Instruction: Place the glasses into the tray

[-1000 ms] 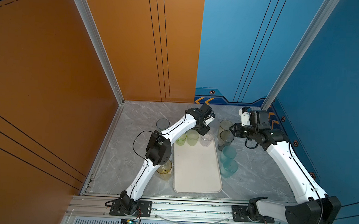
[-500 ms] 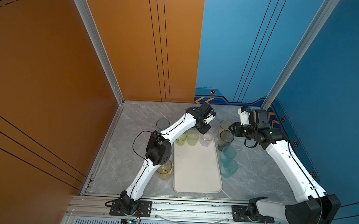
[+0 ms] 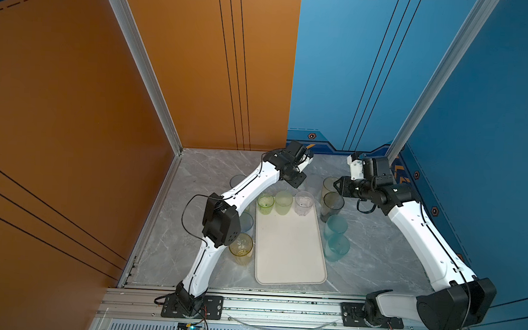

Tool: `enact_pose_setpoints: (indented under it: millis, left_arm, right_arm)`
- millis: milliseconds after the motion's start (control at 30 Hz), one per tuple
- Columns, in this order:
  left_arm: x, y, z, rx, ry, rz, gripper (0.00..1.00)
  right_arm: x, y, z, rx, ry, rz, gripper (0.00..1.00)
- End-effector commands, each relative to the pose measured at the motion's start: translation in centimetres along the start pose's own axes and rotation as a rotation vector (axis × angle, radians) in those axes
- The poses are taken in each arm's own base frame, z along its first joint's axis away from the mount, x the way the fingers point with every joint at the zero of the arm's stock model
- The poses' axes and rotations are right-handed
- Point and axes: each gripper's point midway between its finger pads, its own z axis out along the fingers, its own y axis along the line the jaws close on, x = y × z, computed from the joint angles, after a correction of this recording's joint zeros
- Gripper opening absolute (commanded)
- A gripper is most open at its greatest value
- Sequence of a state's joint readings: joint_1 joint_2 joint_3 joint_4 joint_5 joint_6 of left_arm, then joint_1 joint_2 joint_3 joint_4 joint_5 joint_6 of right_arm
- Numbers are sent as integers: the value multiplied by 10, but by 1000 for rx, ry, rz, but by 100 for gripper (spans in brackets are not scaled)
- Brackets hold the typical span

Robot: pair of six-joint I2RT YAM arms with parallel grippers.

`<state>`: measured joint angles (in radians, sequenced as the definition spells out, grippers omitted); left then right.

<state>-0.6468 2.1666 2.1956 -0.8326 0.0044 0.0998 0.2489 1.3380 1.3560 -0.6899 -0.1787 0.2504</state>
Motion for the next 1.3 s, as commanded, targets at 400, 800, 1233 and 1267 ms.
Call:
enact_pose_setpoints:
  millis: [400, 800, 1233, 1267]
  left_arm:
    - [74, 22, -115, -107, -236, -226, 29]
    - [156, 69, -162, -159, -286, -482, 31]
    - [183, 91, -153, -179, -259, -550, 31]
    - [183, 92, -152, -178, -261, -550, 31]
  right_arm:
    - [-7, 0, -5, 50, 4, -31, 41]
    - [-42, 14, 29, 23, 33, -73, 40]
    - [-65, -16, 120, 118, 171, -131, 28]
    - [-65, -20, 127, 116, 185, -129, 26]
